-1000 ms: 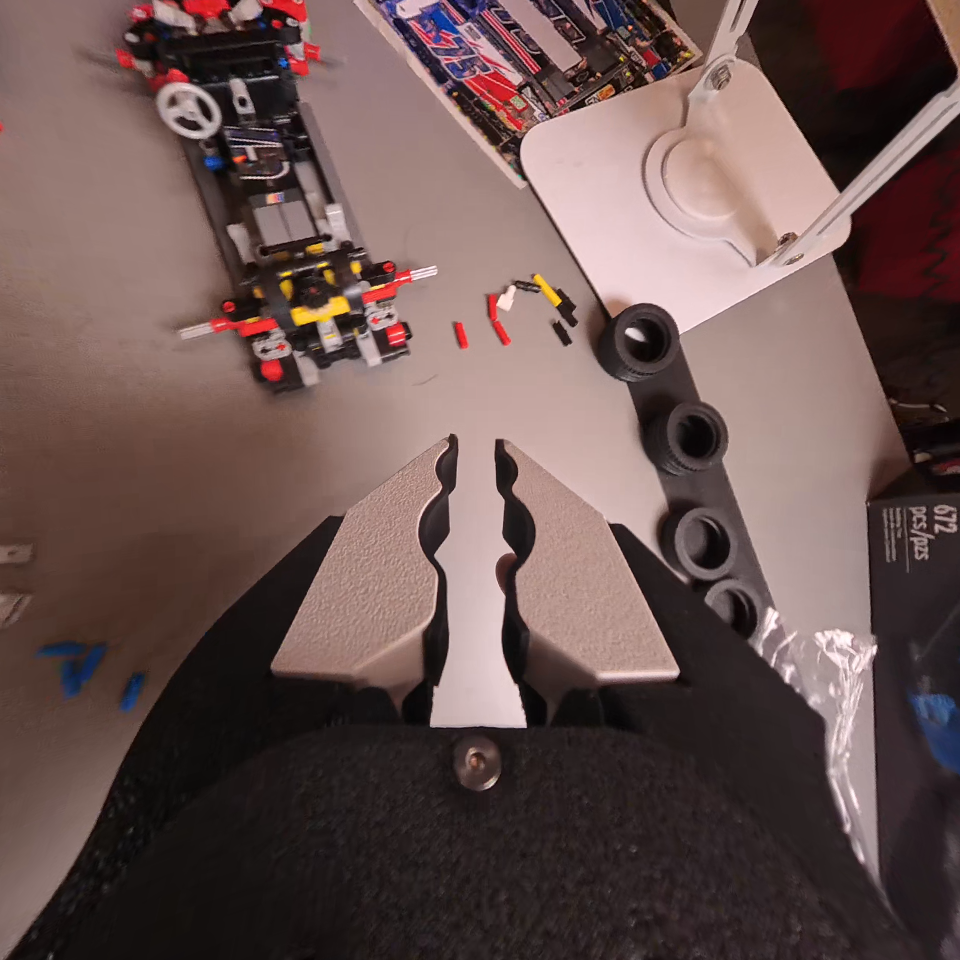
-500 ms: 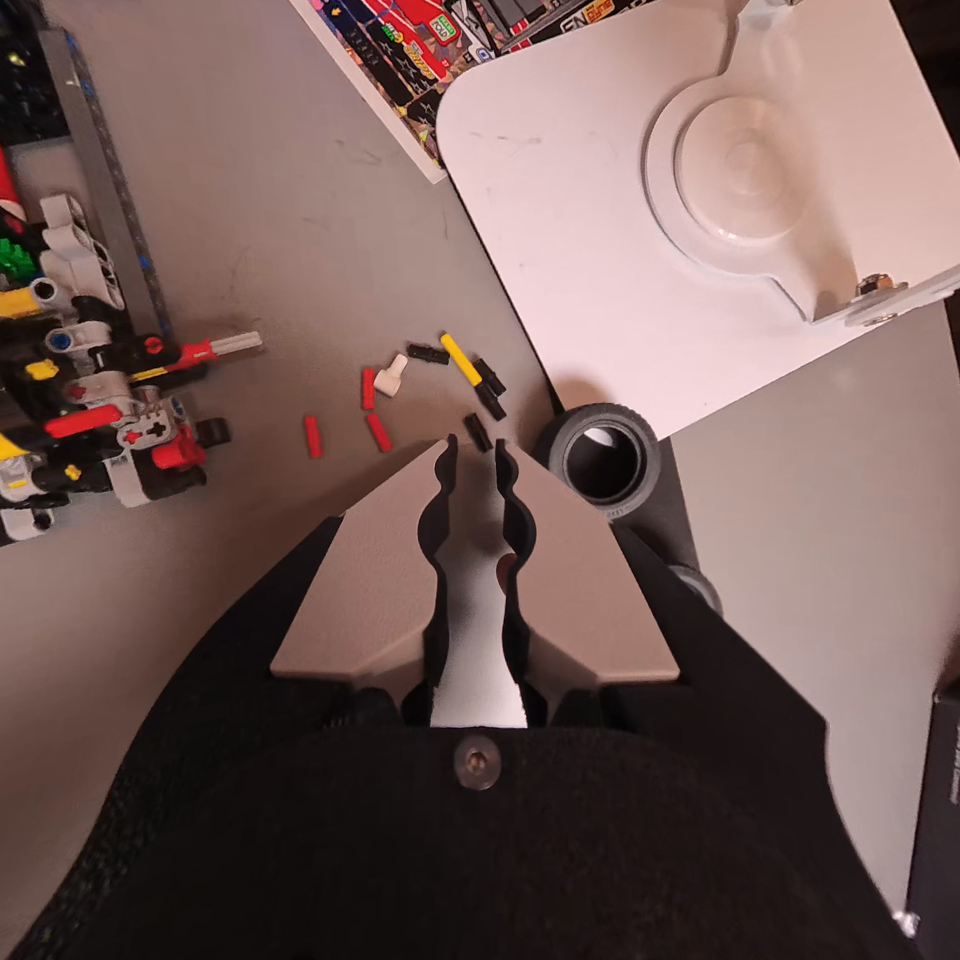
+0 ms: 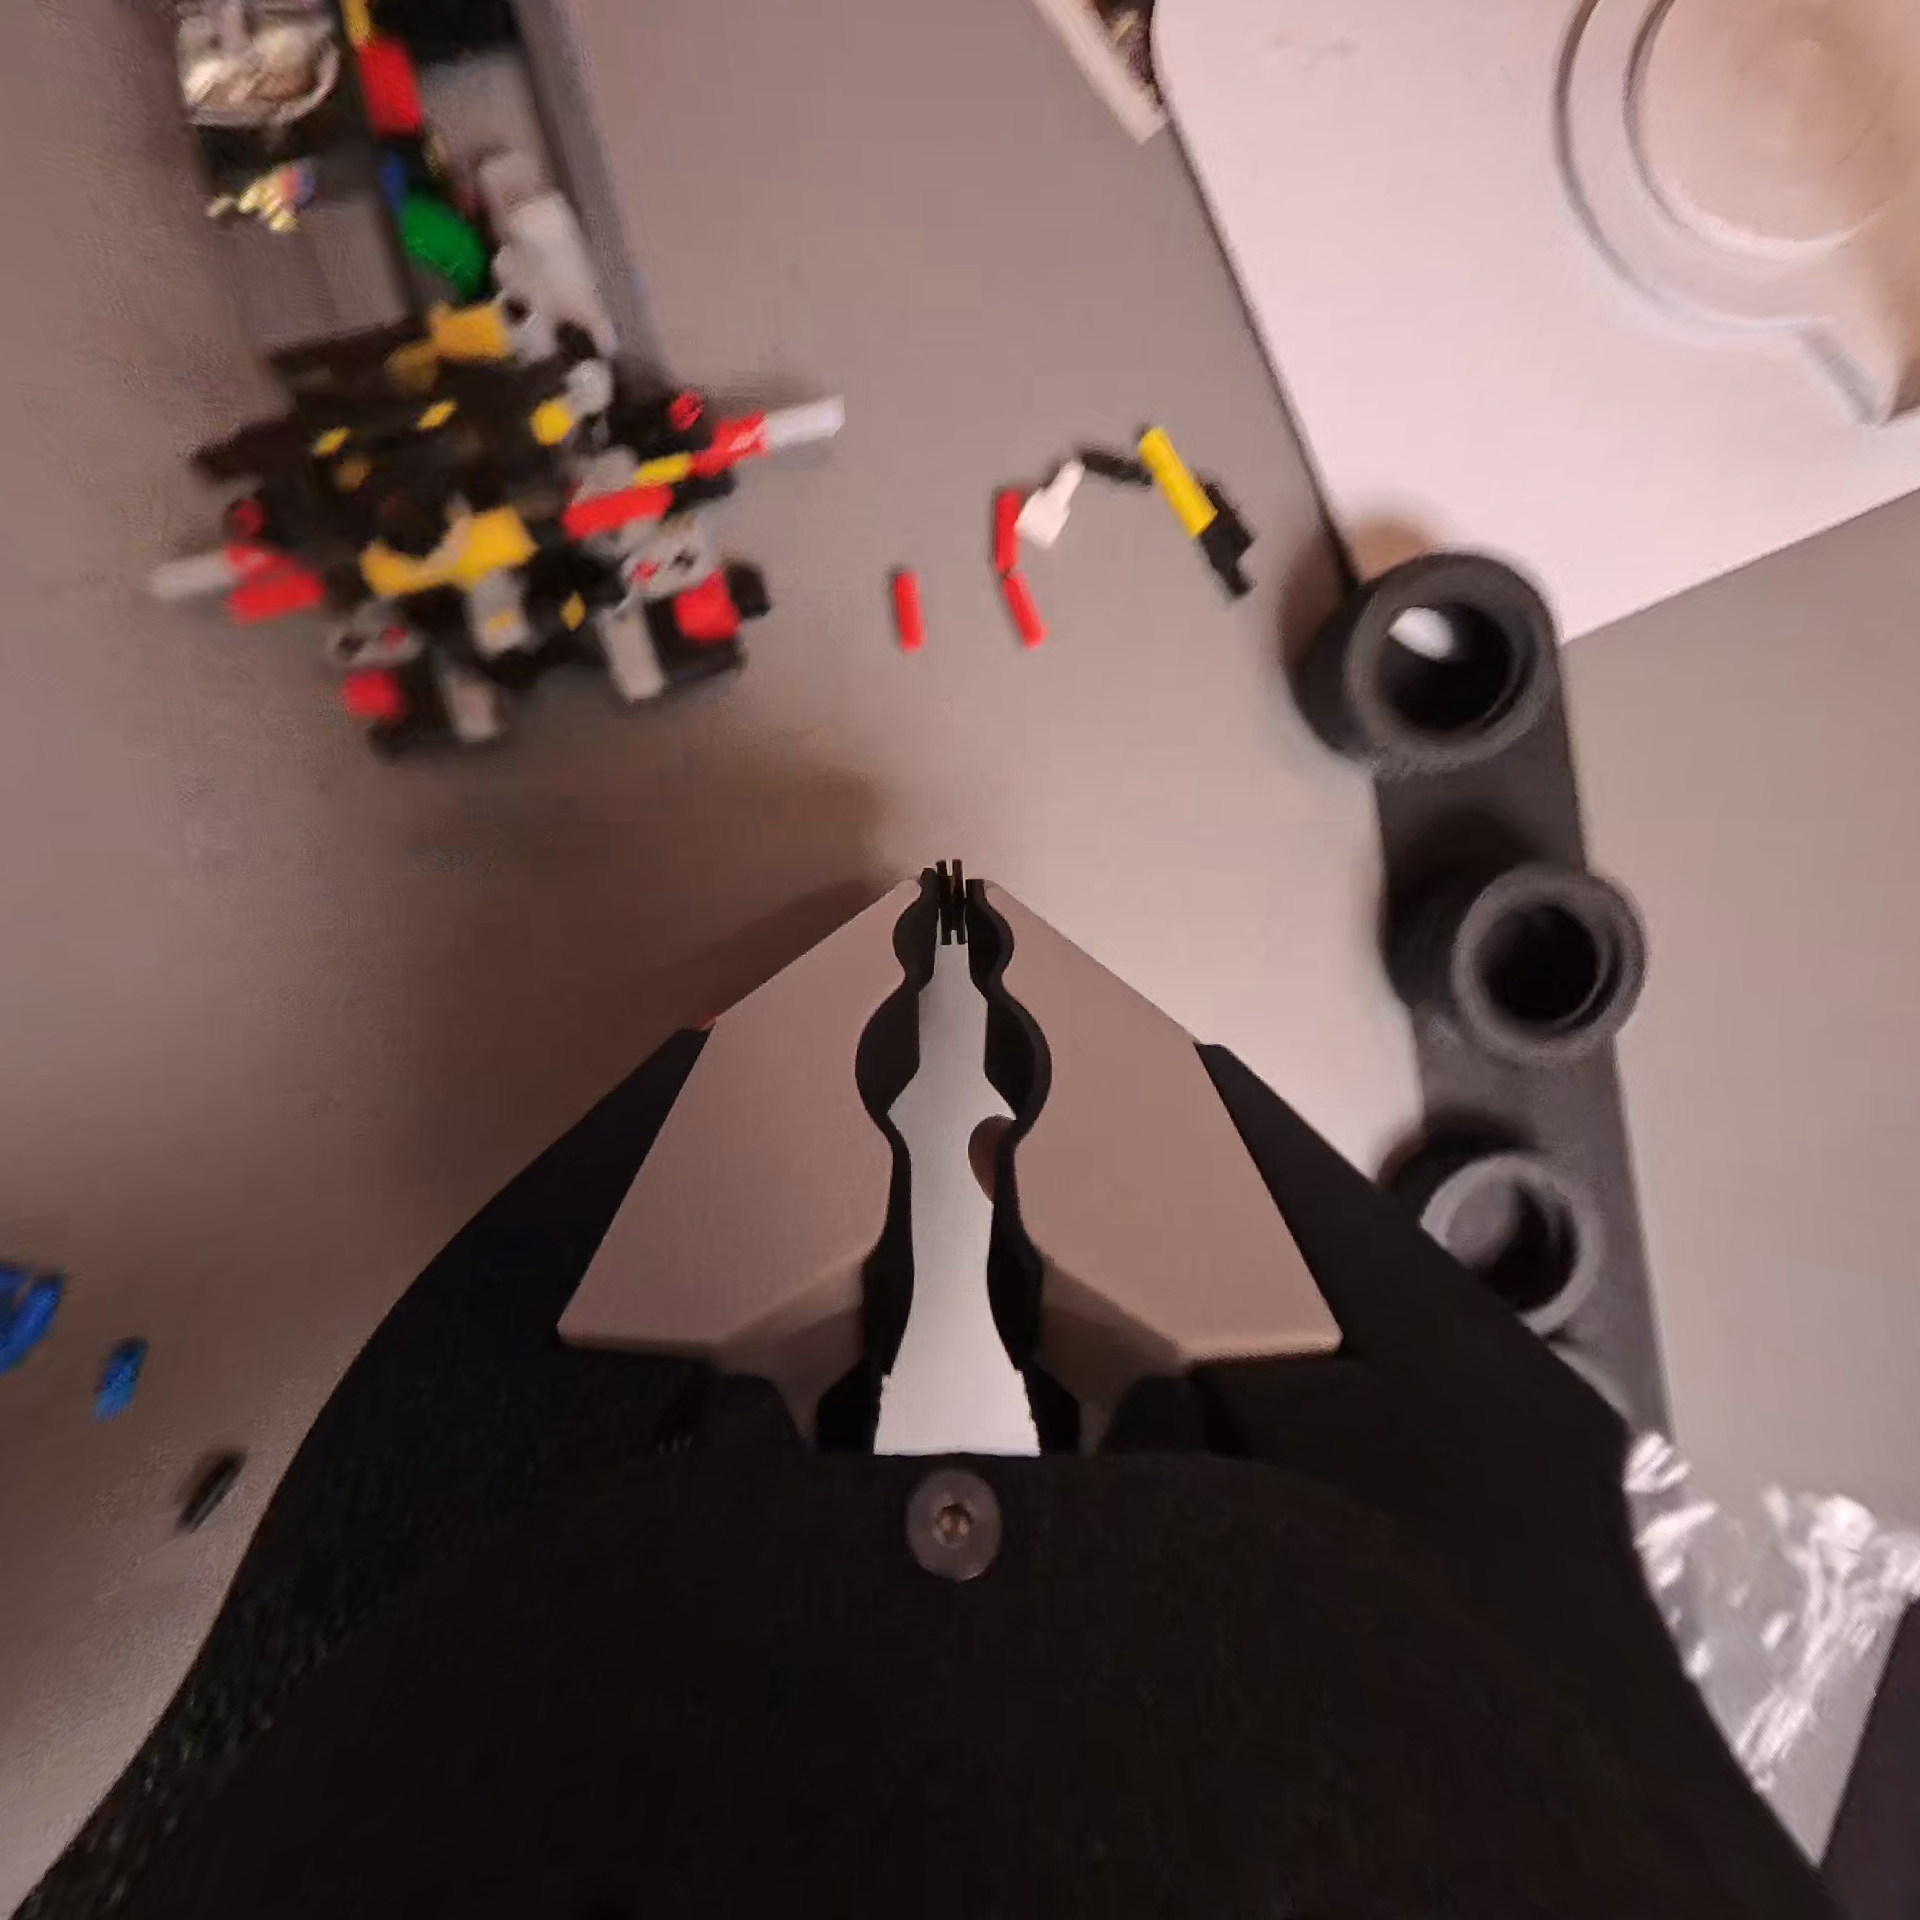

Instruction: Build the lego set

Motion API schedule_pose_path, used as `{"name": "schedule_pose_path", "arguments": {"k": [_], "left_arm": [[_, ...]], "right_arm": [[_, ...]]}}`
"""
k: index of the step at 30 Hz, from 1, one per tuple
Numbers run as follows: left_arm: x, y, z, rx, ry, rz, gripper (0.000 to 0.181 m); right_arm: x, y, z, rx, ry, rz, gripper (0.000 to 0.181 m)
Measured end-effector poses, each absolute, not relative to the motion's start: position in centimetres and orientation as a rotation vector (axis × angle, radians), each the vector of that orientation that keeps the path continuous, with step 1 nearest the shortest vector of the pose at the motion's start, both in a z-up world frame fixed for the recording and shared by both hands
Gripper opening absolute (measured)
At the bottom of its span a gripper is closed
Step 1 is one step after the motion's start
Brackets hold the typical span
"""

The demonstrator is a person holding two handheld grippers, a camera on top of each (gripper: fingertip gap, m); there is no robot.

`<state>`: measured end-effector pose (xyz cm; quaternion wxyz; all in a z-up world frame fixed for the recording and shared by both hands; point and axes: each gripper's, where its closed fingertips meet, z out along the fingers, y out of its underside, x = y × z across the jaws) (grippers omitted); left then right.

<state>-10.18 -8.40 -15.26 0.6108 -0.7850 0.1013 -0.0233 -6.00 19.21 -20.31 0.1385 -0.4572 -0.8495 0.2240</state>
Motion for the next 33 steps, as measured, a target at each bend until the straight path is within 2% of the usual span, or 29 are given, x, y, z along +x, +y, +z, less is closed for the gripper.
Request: {"name": "schedule_pose_path", "arguments": {"k": [1, 9, 21, 24, 29, 33], "left_arm": [[-10.1, -8.4, -15.2, -1.808, 0.237, -0.057, 0.025], [-9.1, -8.1, -15.7, -1.828, 0.288, -0.076, 0.026], [-9.8, -8.1, -16.0, -1.842, 0.259, -0.044, 0.026], [-9.8, -8.1, -16.0, -1.841, 0.258, -0.048, 0.026], [-9.7, -7.9, -16.2, -1.850, 0.260, -0.057, 0.026], [-10.1, -8.1, -16.0, -1.844, 0.240, -0.045, 0.026]], "right_arm": [[-3.7, 18.9, -20.3, -1.337, -2.482, 0.636, 0.003], [9.5, 16.3, -21.9, -1.468, -2.546, 0.633, 0.003], [10.9, 16.1, -22.7, -1.449, -2.544, 0.578, 0.007], [9.1, 16.3, -21.3, -1.402, -2.481, 0.610, 0.009], [-0.2, 17.3, -16.7, -1.272, -2.225, 0.722, 0.008], [-7.9, 18.3, -17.4, -1.190, -2.216, 0.647, 0.010]]}}
